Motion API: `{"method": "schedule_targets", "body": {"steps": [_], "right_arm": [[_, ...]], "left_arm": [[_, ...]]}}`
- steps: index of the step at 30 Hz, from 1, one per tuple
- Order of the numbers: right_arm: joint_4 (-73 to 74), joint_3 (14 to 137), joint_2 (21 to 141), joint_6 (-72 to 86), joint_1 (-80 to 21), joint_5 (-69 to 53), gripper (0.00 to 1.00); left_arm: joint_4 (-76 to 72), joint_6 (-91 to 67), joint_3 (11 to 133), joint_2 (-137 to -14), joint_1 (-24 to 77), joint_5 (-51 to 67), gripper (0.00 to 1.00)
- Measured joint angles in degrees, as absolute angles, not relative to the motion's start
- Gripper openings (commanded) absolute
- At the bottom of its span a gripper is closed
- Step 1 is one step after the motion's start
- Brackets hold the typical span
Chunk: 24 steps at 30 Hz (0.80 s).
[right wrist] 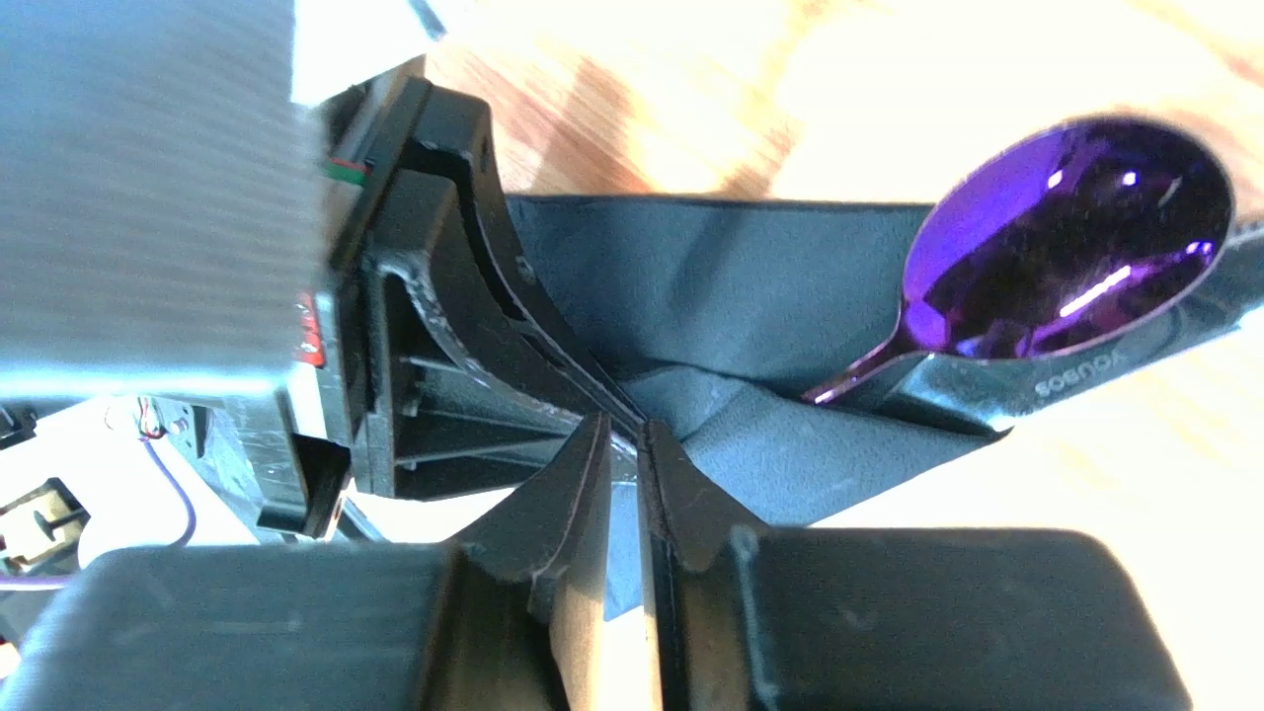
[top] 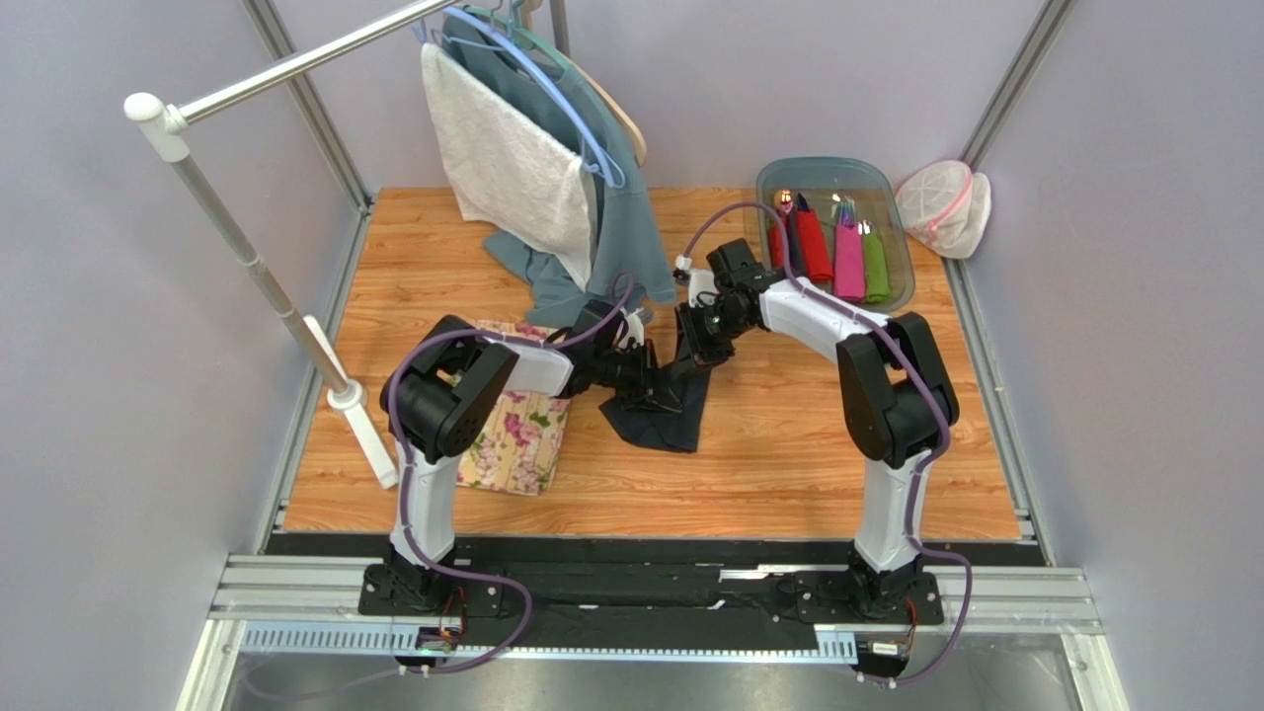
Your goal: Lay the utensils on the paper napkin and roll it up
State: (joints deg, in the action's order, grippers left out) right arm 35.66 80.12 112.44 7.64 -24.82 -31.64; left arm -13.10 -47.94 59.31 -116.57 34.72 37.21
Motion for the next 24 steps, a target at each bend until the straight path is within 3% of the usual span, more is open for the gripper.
{"method": "schedule_targets", "body": {"steps": [7,16,20,24], "right_arm": [[37.3,80.0,112.5,8.6,-24.9,-29.8,0.12],[35.7,79.5,117.6,9.2,-25.4,-28.2,0.09],[35.4,79.5,117.6,9.1,-25.5,-28.2,0.08],[34.6,79.0,117.6,8.4,-25.5,-28.8,0.06]], "left_arm": [[-13.1,-47.9,59.3,-116.6,34.7,37.2,0.00],[-10.9,-47.0,60.4,-116.6,34.7,37.0,0.08],[-10.7,-46.7,60.4,-116.5,34.8,37.0,0.22],[-9.5,-45.0,60.2,-114.9,35.0,36.2,0.29]]}}
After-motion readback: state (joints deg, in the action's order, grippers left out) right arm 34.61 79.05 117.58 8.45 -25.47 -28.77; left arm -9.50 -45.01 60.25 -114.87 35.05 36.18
